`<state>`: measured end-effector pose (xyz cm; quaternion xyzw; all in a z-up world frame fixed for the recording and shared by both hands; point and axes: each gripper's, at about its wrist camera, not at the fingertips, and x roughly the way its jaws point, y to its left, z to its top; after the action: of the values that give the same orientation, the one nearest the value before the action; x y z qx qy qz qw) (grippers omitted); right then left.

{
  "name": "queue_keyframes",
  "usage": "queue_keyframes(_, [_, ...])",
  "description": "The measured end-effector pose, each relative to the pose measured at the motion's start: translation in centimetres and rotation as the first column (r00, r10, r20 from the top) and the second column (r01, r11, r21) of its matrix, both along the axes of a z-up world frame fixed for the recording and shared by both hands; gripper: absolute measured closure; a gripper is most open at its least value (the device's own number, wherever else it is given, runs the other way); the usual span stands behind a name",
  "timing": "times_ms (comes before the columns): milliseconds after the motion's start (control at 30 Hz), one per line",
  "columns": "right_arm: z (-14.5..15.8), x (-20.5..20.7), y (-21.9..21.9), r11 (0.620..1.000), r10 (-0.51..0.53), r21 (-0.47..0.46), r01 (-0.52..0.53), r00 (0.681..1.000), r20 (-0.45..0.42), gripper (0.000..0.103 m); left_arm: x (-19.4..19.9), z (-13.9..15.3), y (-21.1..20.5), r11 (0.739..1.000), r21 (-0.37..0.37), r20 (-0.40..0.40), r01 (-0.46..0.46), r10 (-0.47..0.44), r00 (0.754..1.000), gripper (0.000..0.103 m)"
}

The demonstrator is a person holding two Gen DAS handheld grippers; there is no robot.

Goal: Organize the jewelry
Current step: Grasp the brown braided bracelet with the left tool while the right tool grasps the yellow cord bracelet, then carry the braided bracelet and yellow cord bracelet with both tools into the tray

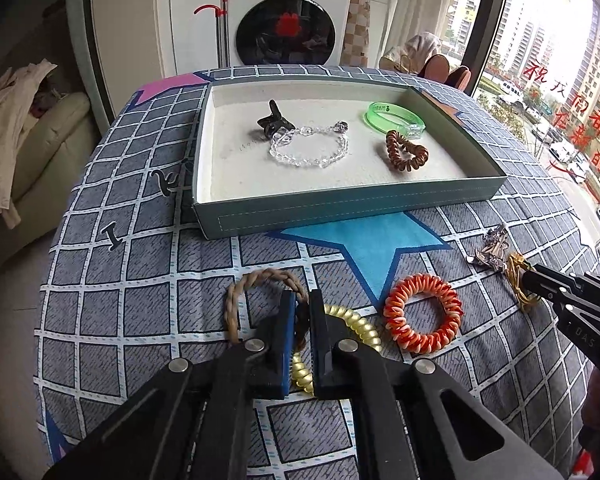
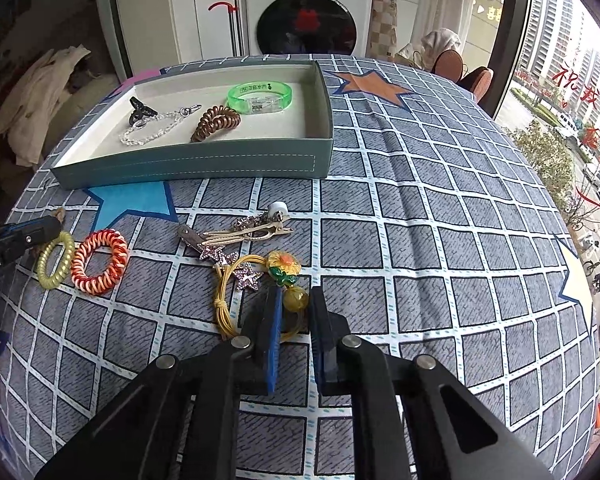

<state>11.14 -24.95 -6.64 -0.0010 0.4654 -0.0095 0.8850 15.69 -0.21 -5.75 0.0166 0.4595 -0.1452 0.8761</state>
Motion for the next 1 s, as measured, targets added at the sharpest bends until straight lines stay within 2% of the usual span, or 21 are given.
queue_keyframes(267, [1.0,-0.9,-1.5,0.996,-0.03,0.089,0.029,0.999,0.014,0.089,-0.8,1.7,1.9,0.997,-0.076,0.027,-0.009,0.012,1.0,0.076])
queue_keyframes(533, [2.5,-1.2,-2.1,0.986,-0.039,0.162,0.034,0.999,0.025,0.089,-1.6,3.8,2.8,0.994,-0.114,0.071,0.002,0.006,0.997,0.076])
queue_keyframes(1000, [7.0,1.2,-1.2,0.979,-0.005,0.203,-0.015,0.995,0.096,0.089,-0.2,7.7,2.0,0.987,-0.16,0.143,0.032,-0.009,0.99,0.076])
